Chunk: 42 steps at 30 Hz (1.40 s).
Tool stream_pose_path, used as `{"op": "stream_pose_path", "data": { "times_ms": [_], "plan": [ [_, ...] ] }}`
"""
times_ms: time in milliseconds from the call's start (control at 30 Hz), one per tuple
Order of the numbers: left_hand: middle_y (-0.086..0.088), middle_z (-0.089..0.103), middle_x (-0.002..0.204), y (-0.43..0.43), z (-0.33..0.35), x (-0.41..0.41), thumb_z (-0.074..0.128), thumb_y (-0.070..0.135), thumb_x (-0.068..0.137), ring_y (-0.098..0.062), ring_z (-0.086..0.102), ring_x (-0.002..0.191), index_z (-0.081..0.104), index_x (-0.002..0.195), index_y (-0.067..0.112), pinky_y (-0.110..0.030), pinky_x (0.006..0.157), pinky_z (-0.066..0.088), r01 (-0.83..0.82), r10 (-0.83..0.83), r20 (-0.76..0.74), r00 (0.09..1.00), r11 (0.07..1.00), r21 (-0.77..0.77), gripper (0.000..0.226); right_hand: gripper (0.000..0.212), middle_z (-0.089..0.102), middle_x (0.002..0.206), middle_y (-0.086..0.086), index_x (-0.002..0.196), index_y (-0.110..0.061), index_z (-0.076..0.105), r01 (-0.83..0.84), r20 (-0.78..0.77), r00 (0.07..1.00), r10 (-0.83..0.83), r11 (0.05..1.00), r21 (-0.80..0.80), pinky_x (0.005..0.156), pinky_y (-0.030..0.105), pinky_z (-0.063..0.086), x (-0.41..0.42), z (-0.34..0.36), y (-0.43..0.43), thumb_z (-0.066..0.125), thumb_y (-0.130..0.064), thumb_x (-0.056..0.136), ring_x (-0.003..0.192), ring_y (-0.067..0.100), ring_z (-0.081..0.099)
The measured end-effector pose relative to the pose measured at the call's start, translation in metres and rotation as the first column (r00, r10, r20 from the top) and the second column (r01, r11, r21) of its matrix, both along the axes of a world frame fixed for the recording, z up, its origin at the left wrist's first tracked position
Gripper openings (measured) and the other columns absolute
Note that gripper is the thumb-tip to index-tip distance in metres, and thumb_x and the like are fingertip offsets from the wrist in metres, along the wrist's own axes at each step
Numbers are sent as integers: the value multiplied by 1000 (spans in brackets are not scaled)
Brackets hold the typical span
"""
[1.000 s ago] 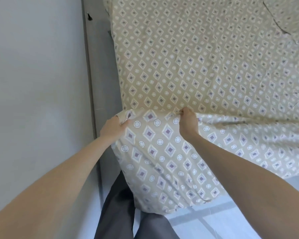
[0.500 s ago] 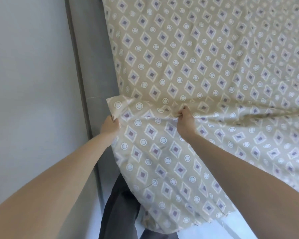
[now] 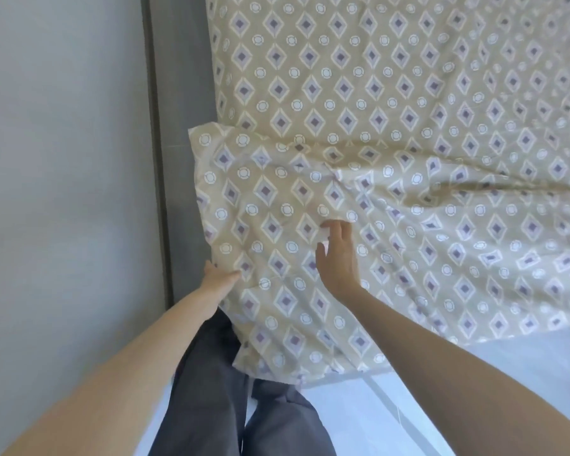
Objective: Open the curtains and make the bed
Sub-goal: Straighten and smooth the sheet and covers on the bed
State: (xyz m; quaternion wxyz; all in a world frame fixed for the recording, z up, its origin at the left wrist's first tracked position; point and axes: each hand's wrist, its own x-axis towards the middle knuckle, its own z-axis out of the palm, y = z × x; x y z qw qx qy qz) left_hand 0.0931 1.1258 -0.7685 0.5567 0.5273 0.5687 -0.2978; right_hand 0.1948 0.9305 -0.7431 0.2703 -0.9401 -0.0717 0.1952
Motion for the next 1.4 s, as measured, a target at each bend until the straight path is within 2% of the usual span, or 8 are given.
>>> {"op": "stream_pose_path", "data": {
  "times_ms": [267, 367, 467, 533, 667, 1033, 1233, 1400],
  "plan": [
    [-9, 36, 147, -110, 10, -127, 58, 36, 92, -30, 39, 131, 19, 149, 11, -40, 98, 40, -12, -3, -133, 991, 994, -111, 73, 27, 53, 117, 7, 113, -13, 51, -65, -269, 962, 43, 995, -75, 72, 33, 44, -116, 3, -97, 47, -2, 89, 95, 27, 56],
    [-10, 50, 131, -130, 1, -144, 53, 34, 95, -27, 48, 120, 52, 122, 10, -36, 88, 46, -73, 66, -77, 995, 993, -96, 36, 34, 49, 123, 6, 120, -13, 48, -70, -348, 937, 34, 993, -90, 79, 32, 42, -134, -2, -114, 45, -1, 89, 107, 27, 52],
    [-15, 62, 109, -138, -4, -149, 59, 26, 93, -24, 58, 97, 61, 87, 13, -35, 79, 53, -103, 103, -6, 995, 994, -25, 15, 37, 46, 126, 5, 125, -15, 45, -83, -387, 921, 33, 990, -114, 80, 31, 39, -146, -2, -120, 44, -4, 90, 109, 28, 51],
    [-23, 67, 100, -141, -13, -152, 59, 22, 92, -27, 60, 83, 64, 76, 10, -40, 82, 55, -9, 7, 23, 1000, 997, 76, 21, 38, 45, 128, 6, 127, -15, 44, -113, -388, 920, 54, 985, -129, 84, 33, 39, -153, -3, -123, 43, -5, 91, 114, 29, 49],
    [-17, 68, 85, -143, -12, -159, 46, 23, 97, -35, 65, 88, 56, 67, 9, -39, 81, 51, 256, -265, -2, 964, 932, 257, 35, 35, 45, 130, 5, 123, -16, 47, -97, -337, 941, 38, 982, -160, 91, 38, 40, -166, -1, -130, 45, -5, 90, 118, 26, 43],
    [-16, 57, 102, -103, 21, -199, 39, 9, 95, -38, 60, 96, 48, 99, 4, -42, 83, 51, 318, -307, -88, 948, 877, 361, 11, 47, 34, 144, 1, 130, -19, 44, -86, -304, 953, 3, 961, -261, 101, 39, 34, -196, 21, -129, 46, -1, 86, 125, 27, 36],
    [-13, 57, 110, -89, 16, -209, 41, 5, 96, -25, 55, 82, 45, 124, 7, -33, 66, 48, -23, 25, -5, 1000, 978, 208, 29, 54, 17, 157, 4, 142, -25, 36, -163, -429, 903, 16, 937, -309, 111, 44, 28, -199, 28, -121, 45, -9, 91, 143, 29, 20],
    [-10, 58, 117, -104, 36, -195, 39, 3, 91, -26, 56, 101, 58, 117, 18, -35, 89, 46, 183, -192, 85, 978, 978, 103, 36, 52, 22, 156, 2, 143, -25, 36, -108, -450, 891, -56, 938, -329, 110, 44, 27, -206, 41, -120, 45, -14, 93, 142, 26, 22]
  ]
}}
